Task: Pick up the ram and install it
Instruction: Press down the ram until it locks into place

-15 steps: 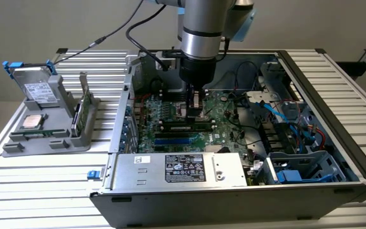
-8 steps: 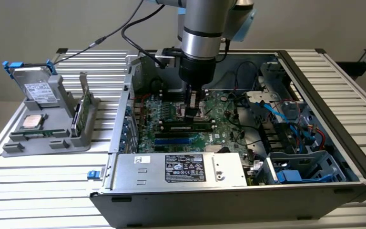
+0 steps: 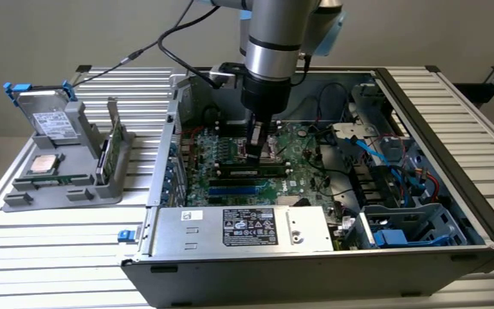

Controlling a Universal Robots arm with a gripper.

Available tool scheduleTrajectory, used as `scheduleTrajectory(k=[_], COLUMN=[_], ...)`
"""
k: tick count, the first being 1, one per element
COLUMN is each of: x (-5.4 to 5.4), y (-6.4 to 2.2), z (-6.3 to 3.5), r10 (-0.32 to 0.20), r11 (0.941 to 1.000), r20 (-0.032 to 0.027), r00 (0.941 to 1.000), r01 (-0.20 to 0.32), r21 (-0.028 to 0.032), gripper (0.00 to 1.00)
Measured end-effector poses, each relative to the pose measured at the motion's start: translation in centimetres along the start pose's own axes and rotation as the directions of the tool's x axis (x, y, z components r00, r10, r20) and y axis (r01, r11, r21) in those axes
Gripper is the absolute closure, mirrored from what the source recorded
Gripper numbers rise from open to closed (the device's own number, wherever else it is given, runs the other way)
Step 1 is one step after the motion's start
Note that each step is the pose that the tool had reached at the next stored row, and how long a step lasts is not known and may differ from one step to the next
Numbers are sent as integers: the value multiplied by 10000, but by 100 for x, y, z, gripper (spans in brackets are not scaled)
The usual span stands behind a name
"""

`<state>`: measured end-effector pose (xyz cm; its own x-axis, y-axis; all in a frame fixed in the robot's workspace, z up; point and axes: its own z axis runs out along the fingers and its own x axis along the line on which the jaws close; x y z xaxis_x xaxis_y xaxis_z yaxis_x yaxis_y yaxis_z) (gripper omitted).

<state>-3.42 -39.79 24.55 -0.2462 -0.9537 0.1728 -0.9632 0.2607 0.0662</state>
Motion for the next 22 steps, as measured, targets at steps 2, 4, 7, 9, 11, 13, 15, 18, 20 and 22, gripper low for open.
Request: scheduleTrajectory(k=[2, 4, 7, 9, 11, 13, 15, 18, 20, 22], x=[0, 0, 0, 0, 0, 0, 0, 0, 0, 0], y=[0, 0, 0, 0, 0, 0, 0, 0, 0, 0], z=[0, 0, 0, 0, 0, 0, 0, 0, 0, 0], r10=[266, 532, 892, 1141, 1379, 1622, 1870, 2243, 2494, 2731], r11=[9996, 9985, 9959, 9934, 9903, 9866, 9822, 9743, 9681, 9617], r20=[18, 37, 62, 82, 102, 120, 137, 164, 184, 205], r00=[9996, 9986, 9960, 9934, 9904, 9867, 9823, 9744, 9682, 9618], r01=[-266, -532, -891, -1140, -1377, -1619, -1866, -2238, -2488, -2724], r21=[-45, -85, -131, -156, -179, -204, -232, -272, -294, -311], gripper=[90, 90, 90, 90, 90, 90, 90, 90, 90, 90])
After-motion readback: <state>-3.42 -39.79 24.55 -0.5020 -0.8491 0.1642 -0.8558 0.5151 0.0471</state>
